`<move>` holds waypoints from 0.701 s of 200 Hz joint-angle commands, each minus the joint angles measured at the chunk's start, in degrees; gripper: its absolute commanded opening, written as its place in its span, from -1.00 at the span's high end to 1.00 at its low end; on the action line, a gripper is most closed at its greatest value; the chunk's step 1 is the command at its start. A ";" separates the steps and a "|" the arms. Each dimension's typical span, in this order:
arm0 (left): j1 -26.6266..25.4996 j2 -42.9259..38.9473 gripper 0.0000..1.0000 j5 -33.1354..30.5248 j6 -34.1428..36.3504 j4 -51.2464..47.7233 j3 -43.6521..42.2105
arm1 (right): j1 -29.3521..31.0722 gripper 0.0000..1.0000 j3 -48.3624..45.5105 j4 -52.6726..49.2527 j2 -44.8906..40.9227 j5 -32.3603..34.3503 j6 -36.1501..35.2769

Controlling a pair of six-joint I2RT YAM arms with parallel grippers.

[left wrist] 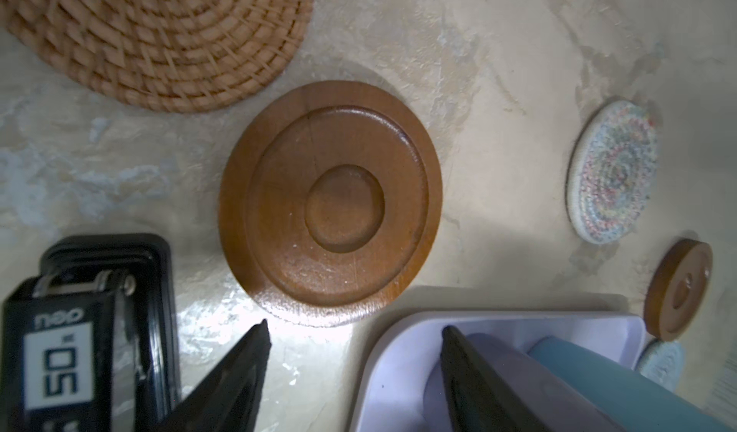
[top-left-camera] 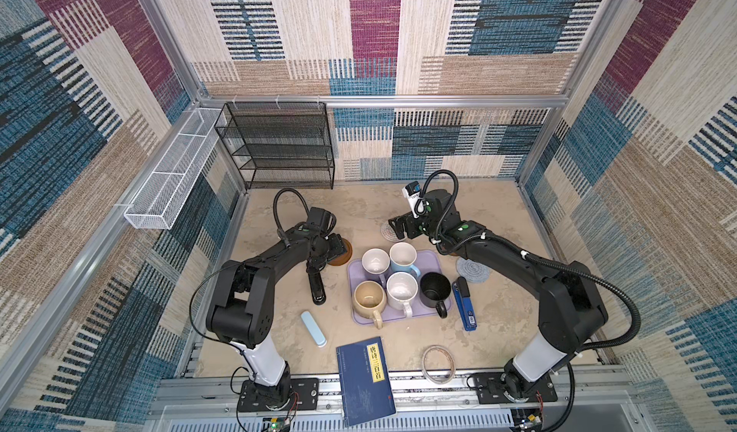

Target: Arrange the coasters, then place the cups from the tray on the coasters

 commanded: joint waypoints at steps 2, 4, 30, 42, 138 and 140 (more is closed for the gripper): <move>-0.40 1.54 -0.35 -5.12 -1.32 0.30 0.90 | -0.79 -0.95 -0.34 2.13 -0.60 -1.84 -0.45; -0.42 1.76 -0.35 -5.00 -1.43 0.41 0.90 | -0.91 -0.95 -0.28 2.08 -0.59 -1.84 -0.47; -0.59 4.14 -0.29 -4.62 -2.38 1.04 1.25 | -1.53 -0.95 -0.14 1.69 -0.56 -1.86 -0.68; -0.86 4.72 -0.27 -5.28 -2.50 0.88 1.30 | -1.70 -0.95 -0.34 1.69 -0.73 -1.97 -0.70; -3.28 10.45 -0.18 -10.46 -1.86 -2.06 7.30 | -1.96 -0.94 -2.49 2.20 -1.52 -1.10 -1.10; -3.36 10.75 -0.17 -10.78 -1.79 -2.29 7.67 | -2.06 -0.94 -2.53 2.28 -1.53 -1.06 -1.07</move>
